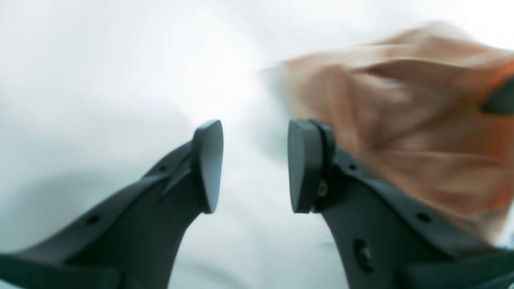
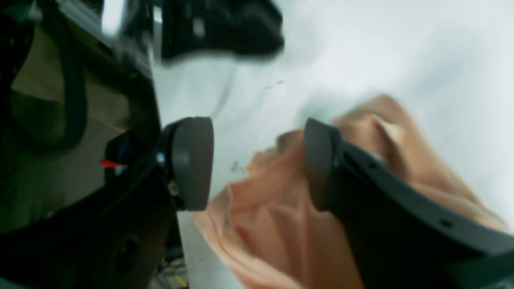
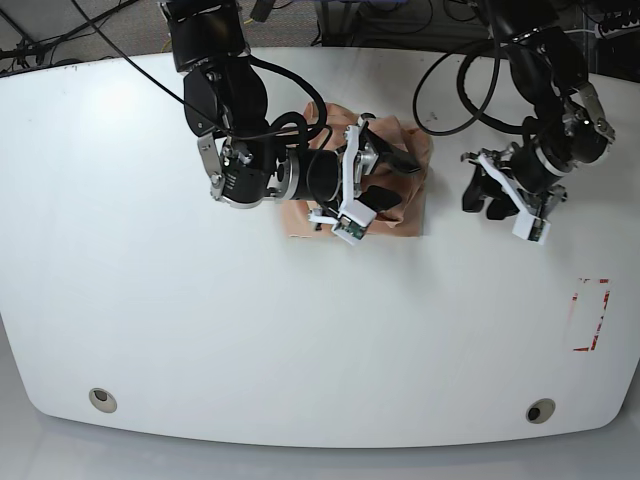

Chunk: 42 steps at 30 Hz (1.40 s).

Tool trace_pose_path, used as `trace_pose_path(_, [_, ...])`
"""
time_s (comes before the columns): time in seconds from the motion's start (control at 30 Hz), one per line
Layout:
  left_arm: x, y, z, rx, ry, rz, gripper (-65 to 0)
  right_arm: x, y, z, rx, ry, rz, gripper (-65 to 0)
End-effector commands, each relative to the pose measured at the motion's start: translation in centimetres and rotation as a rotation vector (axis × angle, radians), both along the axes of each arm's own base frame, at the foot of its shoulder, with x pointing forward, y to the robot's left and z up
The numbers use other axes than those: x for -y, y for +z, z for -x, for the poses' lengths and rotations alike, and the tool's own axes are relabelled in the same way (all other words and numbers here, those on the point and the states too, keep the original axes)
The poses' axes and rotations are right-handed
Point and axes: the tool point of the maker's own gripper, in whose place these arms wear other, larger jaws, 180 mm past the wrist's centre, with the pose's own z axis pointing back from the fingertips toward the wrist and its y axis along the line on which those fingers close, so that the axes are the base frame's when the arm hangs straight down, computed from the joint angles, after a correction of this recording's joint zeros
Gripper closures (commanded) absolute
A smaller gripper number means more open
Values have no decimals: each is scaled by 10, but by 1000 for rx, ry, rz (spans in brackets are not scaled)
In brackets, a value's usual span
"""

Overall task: Fold the T-shirt properly
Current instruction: 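Press and adjust the folded bundle with the right gripper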

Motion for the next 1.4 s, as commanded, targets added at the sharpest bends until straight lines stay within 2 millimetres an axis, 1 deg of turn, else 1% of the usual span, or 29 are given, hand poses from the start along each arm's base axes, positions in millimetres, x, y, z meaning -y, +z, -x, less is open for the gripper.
trace_pose_path(0.0, [-25,24,-5,83,33,-41,-239,-4,25,-6,56,-4,-75,-344])
trace_pose_path(0.03, [-41,26,-2,87,73,-55,-239,1,26,-6,65,-15,-72,-344])
trace_pose_path(0.07, [-55,30,-1,93,106,-72,-239,10,26,-8,78,-31,-59,-344])
trace_pose_path(0.1, [-64,31,0,93,129,-84,-239,16,26,-10,85,-43,-52,-344])
trace_pose_path(0.17, [-83,26,3,67,163,-105,-239,32,29,-15,107,-77,-39,-344])
trace_pose_path(0.27, [-108,23,5,34,174,-152,-239,44,26,-14,109,-100,-22,-344])
trace_pose_path(0.3, [-116,19,6,10,177,-159,-239,48,25,-15,108,-108,-16,-344])
trace_pose_path(0.43, [-129,2,13,-49,189,-147,-239,58,23,-21,110,-143,-3,-344])
trace_pose_path(0.5, [-130,0,15,-59,195,-146,-239,71,21,-27,114,-172,15,-344])
trace_pose_path(0.6, [-131,-9,24,-88,194,-148,-239,78,20,-36,109,-203,17,-344])
trace_pose_path(0.67, [-127,-11,24,-94,185,-144,-239,79,17,-50,99,-206,22,-344])
trace_pose_path(0.8, [-126,-13,26,-99,183,-141,-239,62,15,-57,79,-168,10,-346])
trace_pose_path(0.87, [-124,-15,27,-104,183,-137,-239,57,13,-61,79,-159,17,-346])
trace_pose_path(0.93, [-119,-19,29,-111,179,-126,-239,51,8,-64,85,-140,47,-346])
trace_pose_path(0.97, [-115,-21,30,-115,168,-124,-239,44,7,-66,102,-122,72,-346])
trace_pose_path(1.07, [-105,-26,30,-133,128,-130,-239,30,-1,-67,125,-82,138,-346])
trace_pose_path(1.13, [-101,-31,34,-150,106,-137,-239,18,-12,-71,116,-66,186,-346])
trace_pose_path(1.2, [-100,-32,35,-154,104,-137,-239,14,-23,-78,108,-70,235,-346])
trace_pose_path(1.3, [-100,-32,36,-155,106,-136,-239,15,-40,-82,100,-79,314,-346])
trace_pose_path(1.37, [-101,-36,41,-170,106,-137,-239,14,-45,-84,109,-85,350,-344])
